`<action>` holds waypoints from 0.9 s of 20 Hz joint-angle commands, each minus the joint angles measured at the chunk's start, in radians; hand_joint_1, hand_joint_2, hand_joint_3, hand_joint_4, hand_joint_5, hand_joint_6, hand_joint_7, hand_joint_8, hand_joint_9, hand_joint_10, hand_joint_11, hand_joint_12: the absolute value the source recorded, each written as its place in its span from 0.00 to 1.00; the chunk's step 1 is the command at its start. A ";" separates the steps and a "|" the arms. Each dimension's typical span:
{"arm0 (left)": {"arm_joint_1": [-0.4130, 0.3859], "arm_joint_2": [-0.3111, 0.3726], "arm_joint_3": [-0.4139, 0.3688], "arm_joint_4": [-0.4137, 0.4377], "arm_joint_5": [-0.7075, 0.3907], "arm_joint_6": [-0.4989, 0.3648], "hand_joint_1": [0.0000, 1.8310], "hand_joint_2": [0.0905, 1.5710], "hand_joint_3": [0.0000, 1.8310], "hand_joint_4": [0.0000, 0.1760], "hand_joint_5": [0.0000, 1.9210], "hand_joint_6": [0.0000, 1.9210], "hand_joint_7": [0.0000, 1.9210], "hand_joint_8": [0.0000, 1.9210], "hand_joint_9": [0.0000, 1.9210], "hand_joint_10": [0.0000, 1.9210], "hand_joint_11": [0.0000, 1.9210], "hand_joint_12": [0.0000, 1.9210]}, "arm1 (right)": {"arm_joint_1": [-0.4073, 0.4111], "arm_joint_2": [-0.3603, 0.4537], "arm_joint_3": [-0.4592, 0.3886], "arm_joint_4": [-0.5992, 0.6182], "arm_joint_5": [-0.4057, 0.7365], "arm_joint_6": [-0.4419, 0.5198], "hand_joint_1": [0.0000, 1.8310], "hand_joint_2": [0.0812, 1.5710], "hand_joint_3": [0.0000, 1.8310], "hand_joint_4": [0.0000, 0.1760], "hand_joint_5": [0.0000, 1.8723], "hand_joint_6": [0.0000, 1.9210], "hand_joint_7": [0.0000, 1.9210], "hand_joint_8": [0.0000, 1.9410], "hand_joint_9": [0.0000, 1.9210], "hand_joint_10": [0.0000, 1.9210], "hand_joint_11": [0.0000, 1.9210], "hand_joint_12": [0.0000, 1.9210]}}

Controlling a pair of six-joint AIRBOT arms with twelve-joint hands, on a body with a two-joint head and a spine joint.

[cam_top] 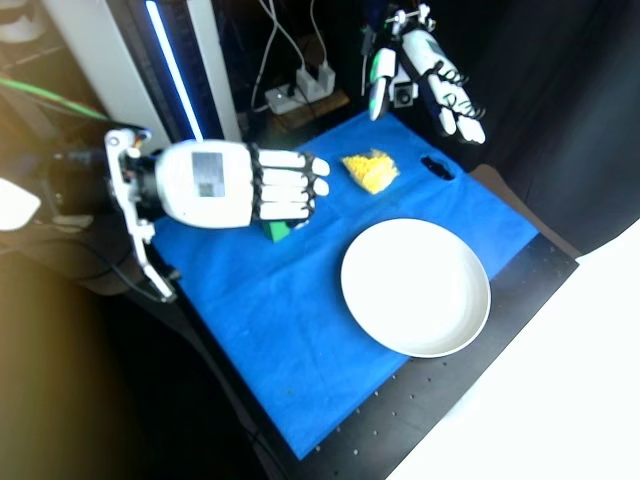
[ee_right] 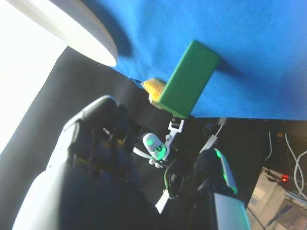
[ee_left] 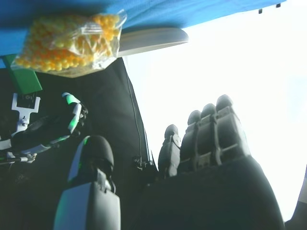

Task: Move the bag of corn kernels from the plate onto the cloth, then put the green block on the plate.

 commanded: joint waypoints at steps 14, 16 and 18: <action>0.001 -0.003 -0.003 0.017 -0.124 -0.008 0.18 0.75 0.00 1.00 0.01 0.00 0.00 0.00 0.00 0.00 0.01 0.01 | 0.004 -0.019 0.028 0.038 0.069 0.006 0.74 0.78 0.00 0.00 0.35 0.58 0.36 0.79 0.43 0.86 0.50 0.91; 0.002 -0.003 -0.003 0.017 -0.124 -0.008 0.19 0.76 0.00 1.00 0.00 0.00 0.00 0.00 0.00 0.00 0.01 0.01 | 0.005 -0.019 0.034 0.038 0.072 0.006 0.73 0.79 0.00 0.00 0.32 0.68 0.35 0.78 0.41 0.85 0.41 0.93; 0.002 -0.004 -0.002 0.016 -0.123 -0.008 0.18 0.76 0.00 1.00 0.00 0.00 0.00 0.00 0.00 0.00 0.01 0.00 | 0.018 -0.019 0.040 0.038 0.079 0.006 0.66 0.82 0.01 0.00 0.29 0.73 0.38 0.84 0.43 0.86 0.45 0.95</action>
